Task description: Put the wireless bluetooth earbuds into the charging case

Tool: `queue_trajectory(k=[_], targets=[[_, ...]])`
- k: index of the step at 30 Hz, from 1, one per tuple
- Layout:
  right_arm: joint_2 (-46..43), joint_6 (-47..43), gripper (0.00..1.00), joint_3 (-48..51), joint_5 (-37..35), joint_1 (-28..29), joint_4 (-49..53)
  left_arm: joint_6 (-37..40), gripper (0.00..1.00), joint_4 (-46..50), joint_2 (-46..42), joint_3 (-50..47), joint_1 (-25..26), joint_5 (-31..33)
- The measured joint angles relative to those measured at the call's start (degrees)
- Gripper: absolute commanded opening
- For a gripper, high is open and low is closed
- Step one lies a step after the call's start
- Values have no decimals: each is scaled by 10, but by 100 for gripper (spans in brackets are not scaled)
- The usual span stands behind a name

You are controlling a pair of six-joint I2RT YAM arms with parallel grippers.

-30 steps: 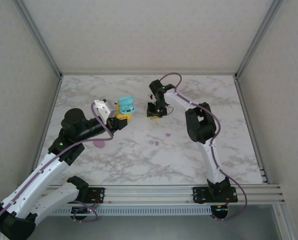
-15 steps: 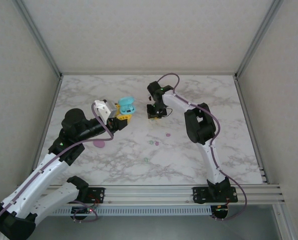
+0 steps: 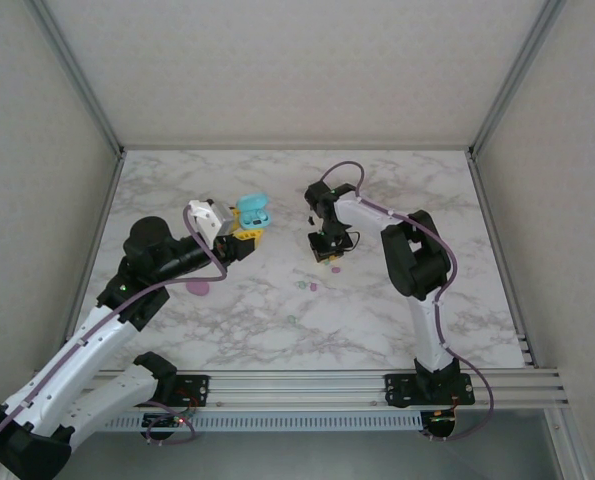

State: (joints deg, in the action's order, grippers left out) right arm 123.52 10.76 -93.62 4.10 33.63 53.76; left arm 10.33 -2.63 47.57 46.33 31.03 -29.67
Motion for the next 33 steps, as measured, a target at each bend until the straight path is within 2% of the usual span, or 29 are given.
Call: queue_trajectory(k=[7, 20, 33], targets=[[0, -9, 27, 0, 9, 0, -4, 0, 29, 0, 4, 0, 0, 0], [-7, 32, 31, 9, 91, -2, -26, 0, 29, 0, 10, 0, 0, 0], [-12, 55, 36, 10, 97, -2, -32, 0, 28, 0, 13, 0, 0, 0]])
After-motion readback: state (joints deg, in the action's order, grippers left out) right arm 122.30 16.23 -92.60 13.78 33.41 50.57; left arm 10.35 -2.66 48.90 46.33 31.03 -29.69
